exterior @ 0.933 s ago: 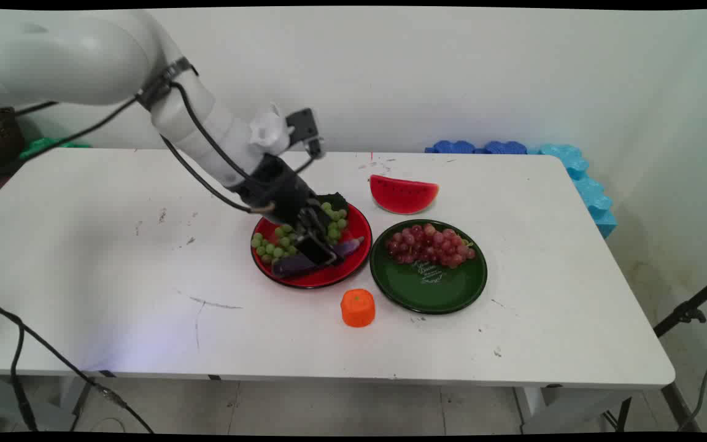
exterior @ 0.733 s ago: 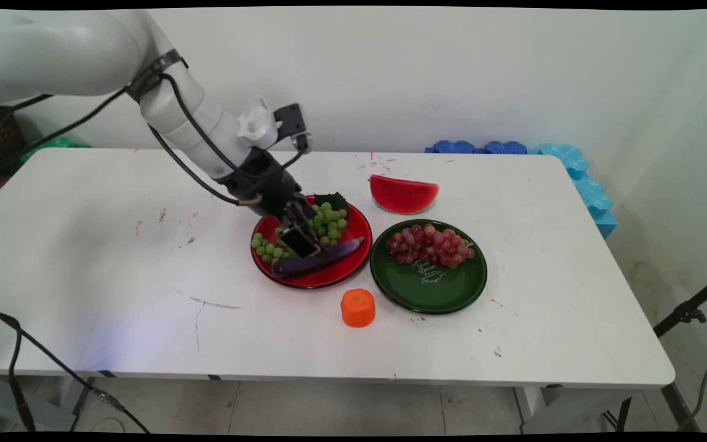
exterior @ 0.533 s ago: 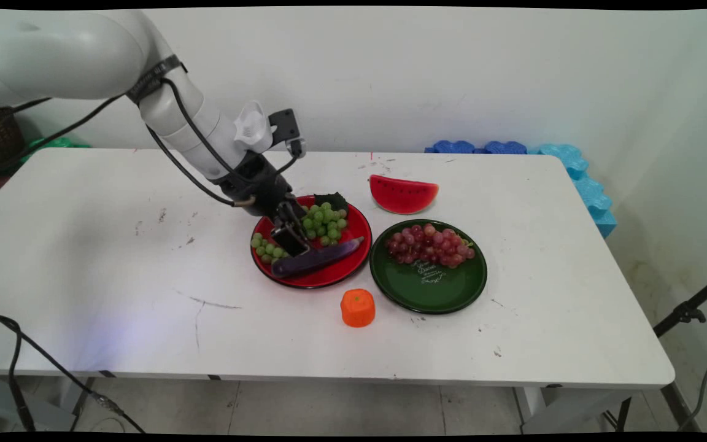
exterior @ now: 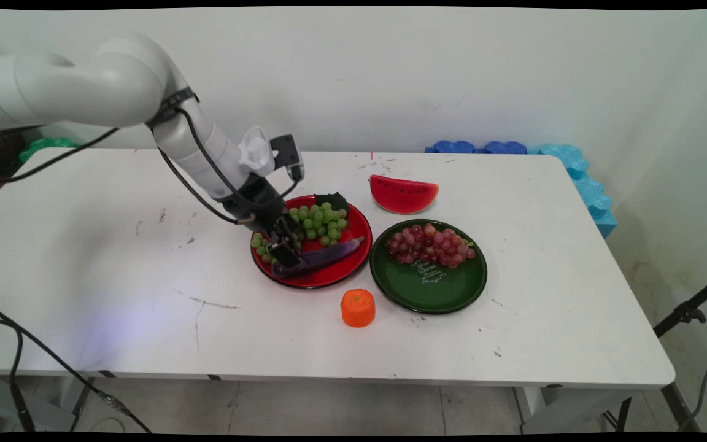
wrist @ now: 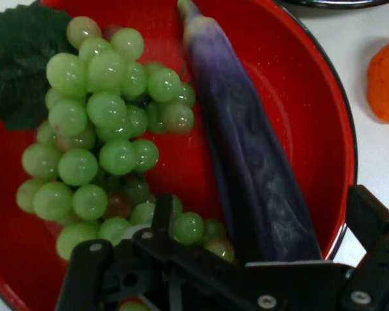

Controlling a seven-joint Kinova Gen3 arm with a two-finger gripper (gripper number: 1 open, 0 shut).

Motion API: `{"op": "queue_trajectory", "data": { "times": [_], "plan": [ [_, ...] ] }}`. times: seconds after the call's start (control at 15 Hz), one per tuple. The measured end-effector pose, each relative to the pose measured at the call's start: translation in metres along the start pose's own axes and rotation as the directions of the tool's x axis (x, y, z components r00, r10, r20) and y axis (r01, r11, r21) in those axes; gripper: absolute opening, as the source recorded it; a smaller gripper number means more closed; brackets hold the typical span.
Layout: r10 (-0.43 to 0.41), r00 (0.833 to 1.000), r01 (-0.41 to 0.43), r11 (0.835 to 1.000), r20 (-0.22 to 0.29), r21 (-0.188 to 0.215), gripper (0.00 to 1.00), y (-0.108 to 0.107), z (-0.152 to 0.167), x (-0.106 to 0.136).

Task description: Pick up the eggplant from the red plate

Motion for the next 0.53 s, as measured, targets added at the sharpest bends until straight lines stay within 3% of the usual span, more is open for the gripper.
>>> {"op": "queue_trajectory", "data": {
  "times": [0.53],
  "plan": [
    [0.022, 1.0, -0.022, 1.0, -0.005, -0.009, 1.0, 0.003, 0.025, -0.002]
  ]
}}
